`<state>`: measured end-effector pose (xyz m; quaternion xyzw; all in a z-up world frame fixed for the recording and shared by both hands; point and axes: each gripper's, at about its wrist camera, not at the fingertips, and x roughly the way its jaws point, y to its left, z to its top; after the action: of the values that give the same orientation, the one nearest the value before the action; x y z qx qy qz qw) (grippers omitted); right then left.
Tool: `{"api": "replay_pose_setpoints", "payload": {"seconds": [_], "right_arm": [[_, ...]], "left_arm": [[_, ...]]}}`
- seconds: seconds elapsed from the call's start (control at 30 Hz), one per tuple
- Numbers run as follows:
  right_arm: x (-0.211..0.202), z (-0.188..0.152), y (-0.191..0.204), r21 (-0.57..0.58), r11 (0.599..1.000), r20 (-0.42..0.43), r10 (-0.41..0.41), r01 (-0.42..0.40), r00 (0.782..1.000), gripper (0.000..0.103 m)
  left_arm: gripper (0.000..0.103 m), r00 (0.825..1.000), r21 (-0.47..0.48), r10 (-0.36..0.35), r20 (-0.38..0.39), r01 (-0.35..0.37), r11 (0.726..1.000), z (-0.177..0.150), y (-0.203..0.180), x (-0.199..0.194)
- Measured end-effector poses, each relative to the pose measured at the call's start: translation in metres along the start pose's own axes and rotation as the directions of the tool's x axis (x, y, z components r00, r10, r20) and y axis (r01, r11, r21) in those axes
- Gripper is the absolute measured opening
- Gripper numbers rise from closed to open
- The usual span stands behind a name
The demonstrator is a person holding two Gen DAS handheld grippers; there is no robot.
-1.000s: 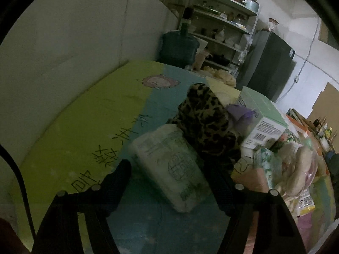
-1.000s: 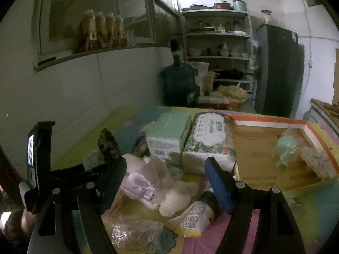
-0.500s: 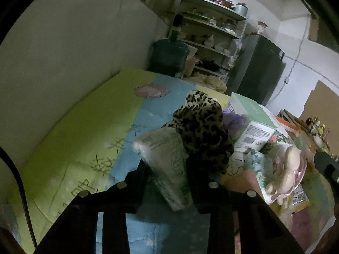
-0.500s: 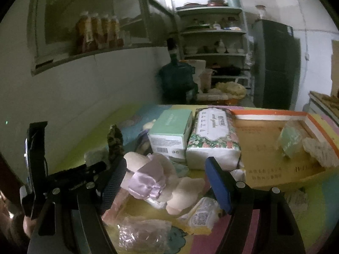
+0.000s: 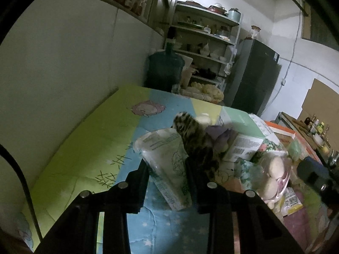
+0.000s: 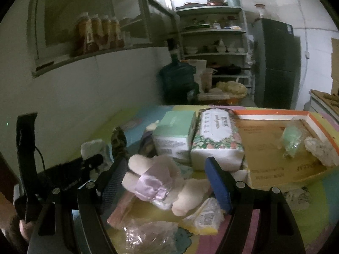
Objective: Organize soft objects
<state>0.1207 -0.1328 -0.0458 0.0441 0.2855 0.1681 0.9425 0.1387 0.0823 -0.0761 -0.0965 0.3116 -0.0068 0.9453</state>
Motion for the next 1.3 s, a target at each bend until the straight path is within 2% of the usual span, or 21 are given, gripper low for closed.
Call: {"api": "replay_pose_setpoints", "payload": {"seconds": [0.47, 0.67, 0.7, 0.73, 0.77, 0.9, 1.0, 1.03, 1.07, 1.3], "right_arm": [[0.022, -0.004, -0.004, -0.009, 1.000, -0.086, 0.015, -0.015, 0.996, 0.078], [0.041, -0.003, 0.002, -0.022, 0.998, -0.133, 0.060, -0.063, 0.989, 0.077], [0.044, -0.002, 0.002, -0.021, 0.997, -0.140, 0.064, -0.068, 0.988, 0.073], [0.046, -0.002, 0.002, -0.017, 0.997, -0.146, 0.076, -0.080, 0.986, 0.052], [0.047, -0.001, 0.002, -0.014, 0.997, -0.150, 0.078, -0.082, 0.986, 0.039], [0.049, 0.002, 0.001, -0.017, 0.996, -0.156, 0.089, -0.093, 0.984, 0.033], [0.045, 0.004, 0.000, -0.014, 0.994, -0.143, 0.102, -0.105, 0.984, 0.026], [0.045, 0.006, 0.000, -0.013, 0.994, -0.137, 0.107, -0.110, 0.985, 0.012], [0.044, 0.007, 0.000, -0.010, 0.993, -0.136, 0.115, -0.118, 0.984, 0.006], [0.047, 0.010, 0.000, -0.013, 0.994, -0.143, 0.107, -0.110, 0.984, 0.006]], "left_arm": [[0.034, 0.999, 0.019, -0.011, 0.043, 0.011, 1.000, 0.011, -0.001, -0.006], [0.034, 0.999, 0.017, -0.013, 0.040, 0.012, 1.000, 0.013, 0.002, -0.005], [0.034, 0.999, 0.018, -0.010, 0.040, 0.010, 1.000, 0.013, 0.002, -0.005], [0.034, 0.999, 0.020, -0.005, 0.040, 0.005, 1.000, 0.014, 0.002, -0.005], [0.034, 0.999, 0.021, -0.003, 0.040, 0.002, 1.000, 0.015, 0.001, -0.004], [0.034, 0.999, 0.021, -0.001, 0.040, 0.000, 1.000, 0.015, 0.001, -0.003], [0.034, 0.999, 0.021, -0.001, 0.043, 0.000, 1.000, 0.016, 0.001, -0.003], [0.034, 0.999, 0.022, -0.001, 0.045, 0.000, 1.000, 0.016, 0.000, -0.003], [0.034, 0.999, 0.021, -0.002, 0.047, 0.000, 1.000, 0.016, 0.000, -0.004], [0.034, 0.999, 0.031, -0.013, 0.053, 0.011, 0.999, 0.020, -0.002, -0.006]]}}
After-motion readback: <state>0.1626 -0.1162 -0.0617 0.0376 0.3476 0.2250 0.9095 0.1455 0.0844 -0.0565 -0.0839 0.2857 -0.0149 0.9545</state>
